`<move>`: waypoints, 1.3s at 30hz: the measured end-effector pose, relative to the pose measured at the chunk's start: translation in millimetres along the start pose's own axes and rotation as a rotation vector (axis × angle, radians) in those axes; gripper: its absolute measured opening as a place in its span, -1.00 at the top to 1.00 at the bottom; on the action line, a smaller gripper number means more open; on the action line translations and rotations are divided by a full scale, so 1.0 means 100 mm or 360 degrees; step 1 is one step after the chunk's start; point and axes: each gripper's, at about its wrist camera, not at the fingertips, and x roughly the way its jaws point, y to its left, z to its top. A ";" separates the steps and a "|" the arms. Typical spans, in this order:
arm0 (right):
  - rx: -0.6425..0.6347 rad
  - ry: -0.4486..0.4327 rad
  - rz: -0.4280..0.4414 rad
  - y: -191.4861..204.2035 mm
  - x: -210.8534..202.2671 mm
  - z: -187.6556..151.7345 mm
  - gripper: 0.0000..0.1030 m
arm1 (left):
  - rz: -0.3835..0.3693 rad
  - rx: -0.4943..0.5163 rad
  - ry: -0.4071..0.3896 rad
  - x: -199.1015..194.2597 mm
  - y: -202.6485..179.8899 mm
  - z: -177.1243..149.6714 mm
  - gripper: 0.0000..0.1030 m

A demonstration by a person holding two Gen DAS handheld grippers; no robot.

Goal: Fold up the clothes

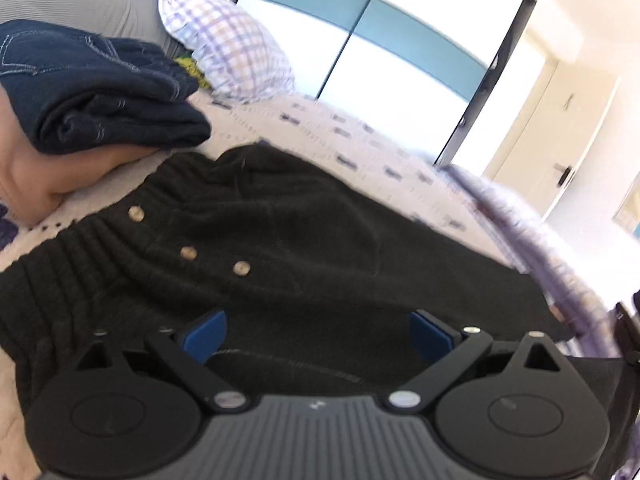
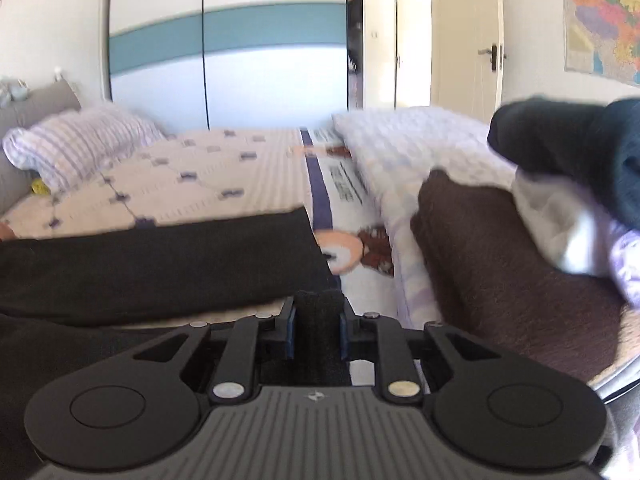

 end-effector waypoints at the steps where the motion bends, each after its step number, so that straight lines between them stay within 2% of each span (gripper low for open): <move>1: -0.0007 0.0090 -0.0027 0.02 0.22 -0.07 0.54 | 0.0029 0.0048 0.0011 0.01 -0.04 -0.03 -0.91; 3: -0.0021 0.0259 -0.0079 0.07 0.65 -0.22 0.37 | 0.0058 0.0106 0.0025 -0.02 -0.09 -0.06 -0.91; 5: -0.0040 0.0314 -0.0102 0.13 0.86 -0.38 0.28 | 0.0055 0.0093 0.0033 -0.11 -0.07 -0.05 -0.91; 8: -0.0121 0.0233 -0.0132 0.21 0.70 -0.38 0.12 | 0.0056 -0.0004 0.0039 -0.33 0.09 -0.05 -0.91; 9: -0.0121 0.0209 -0.0133 0.20 0.62 -0.36 -0.06 | 0.0055 -0.0021 0.0034 -0.40 0.14 -0.05 -0.91; 12: -0.0063 0.0086 -0.0117 0.14 0.26 -0.31 -0.22 | 0.0088 -0.0047 -0.0012 -0.66 0.25 -0.08 -0.91; 13: -0.0034 0.0060 -0.0096 0.14 0.14 -0.31 -0.34 | 0.0117 -0.0076 -0.0020 -0.74 0.29 -0.08 -0.92; 14: 0.0004 0.0052 -0.0054 0.13 0.03 -0.35 -0.37 | 0.0146 -0.0105 -0.0028 -0.82 0.33 -0.09 -0.92; 18: 0.0117 0.0022 0.0092 0.13 -0.41 -0.54 -0.39 | 0.0258 -0.0199 -0.0120 -1.11 0.49 -0.15 -0.98; 19: 0.0122 0.0016 0.0115 0.16 -0.51 -0.62 -0.39 | 0.0263 -0.0210 -0.0110 -1.11 0.53 -0.17 -0.99; 22: 0.0242 -0.0007 0.0225 0.11 -0.78 -0.89 -0.39 | 0.0206 -0.0299 -0.0032 -1.04 0.63 -0.20 -0.99; 24: 0.0356 0.0013 0.0276 0.02 -0.88 -1.01 -0.39 | 0.0135 -0.0286 -0.0045 -1.00 0.63 -0.22 -0.99; 25: 0.0381 0.0032 0.0287 0.00 -0.92 -1.07 -0.39 | 0.0138 -0.0292 -0.0034 -0.96 0.63 -0.23 -0.99; 29: 0.0539 0.0126 0.0301 -0.09 -0.95 -1.31 -0.39 | 0.0170 -0.0334 -0.0002 -0.80 0.62 -0.28 -0.99; 32: 0.0605 0.0135 0.0294 -0.11 -0.93 -1.46 -0.39 | 0.0168 -0.0346 -0.0017 -0.70 0.62 -0.32 -0.99; 34: 0.0695 0.0142 0.0332 -0.14 -0.86 -1.50 -0.39 | 0.0147 -0.0387 -0.0045 -0.70 0.65 -0.31 -0.99; 39: 0.0761 0.0099 0.0304 -0.05 -0.69 -1.58 -0.40 | 0.0120 -0.0496 -0.0113 -0.67 0.74 -0.32 -0.99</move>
